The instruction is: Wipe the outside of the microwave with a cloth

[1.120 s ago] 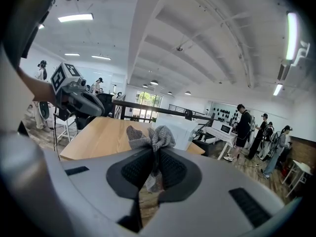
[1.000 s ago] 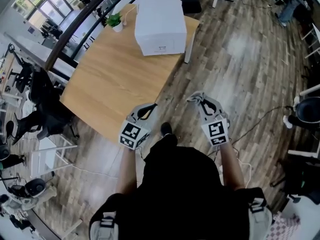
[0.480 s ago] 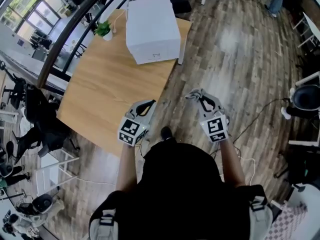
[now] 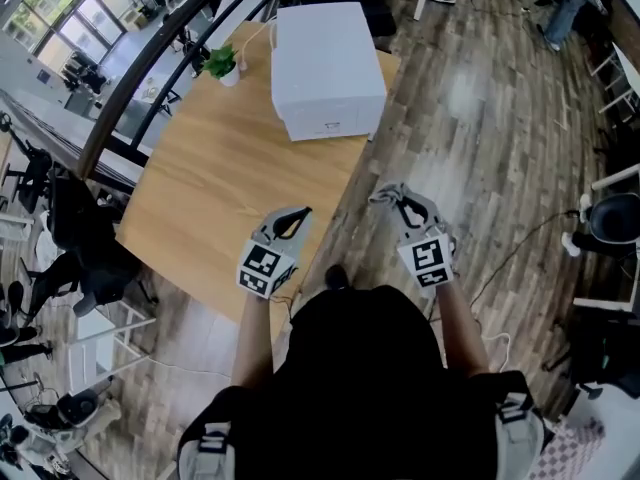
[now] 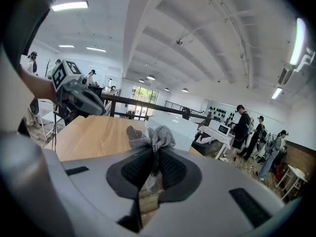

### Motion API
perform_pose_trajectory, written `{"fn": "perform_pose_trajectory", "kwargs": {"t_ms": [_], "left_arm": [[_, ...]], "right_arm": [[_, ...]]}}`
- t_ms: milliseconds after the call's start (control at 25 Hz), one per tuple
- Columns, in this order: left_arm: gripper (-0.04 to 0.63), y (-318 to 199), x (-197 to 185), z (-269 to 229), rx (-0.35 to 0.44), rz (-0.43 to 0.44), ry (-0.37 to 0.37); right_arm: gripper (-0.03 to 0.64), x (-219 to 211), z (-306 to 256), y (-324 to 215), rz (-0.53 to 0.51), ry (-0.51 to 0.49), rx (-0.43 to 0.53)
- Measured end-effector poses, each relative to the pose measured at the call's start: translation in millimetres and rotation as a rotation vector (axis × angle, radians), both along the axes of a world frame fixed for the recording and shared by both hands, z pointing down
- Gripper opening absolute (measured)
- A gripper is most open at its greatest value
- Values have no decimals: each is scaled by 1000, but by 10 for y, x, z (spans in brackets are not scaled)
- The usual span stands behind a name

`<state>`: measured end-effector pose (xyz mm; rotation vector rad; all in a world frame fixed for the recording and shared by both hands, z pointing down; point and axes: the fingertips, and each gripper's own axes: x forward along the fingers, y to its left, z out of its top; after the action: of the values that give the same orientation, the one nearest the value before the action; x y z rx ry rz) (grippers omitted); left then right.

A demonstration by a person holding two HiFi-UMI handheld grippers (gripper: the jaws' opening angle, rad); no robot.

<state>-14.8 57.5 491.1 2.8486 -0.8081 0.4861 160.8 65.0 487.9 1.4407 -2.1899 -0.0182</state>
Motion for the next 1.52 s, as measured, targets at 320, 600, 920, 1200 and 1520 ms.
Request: {"fn": "perform_pose_trajectory", "kwargs": {"t_ms": [320,600,920,1200,1520], "left_arm": [[0,-149,-424,105,-35,-48,-15],[0,-178,-509,187,-60,-59,-30],[0,-460,-626,266,-86,-112,-33],[0,-624,-723,266,-114,-142,-28],[0,-757,-791,389,-158,-186,-33]], "right_arm": [[32,-651,-113,-425,-76,-25,52],[32,-890,-53,-734,-114,-35,39],[32,-1139,130,-1223,-190,-30,31],[32,-1334,380,-1821,-206,-39,2],[32,-1581,571,-2239,-245,-50,-19]]}}
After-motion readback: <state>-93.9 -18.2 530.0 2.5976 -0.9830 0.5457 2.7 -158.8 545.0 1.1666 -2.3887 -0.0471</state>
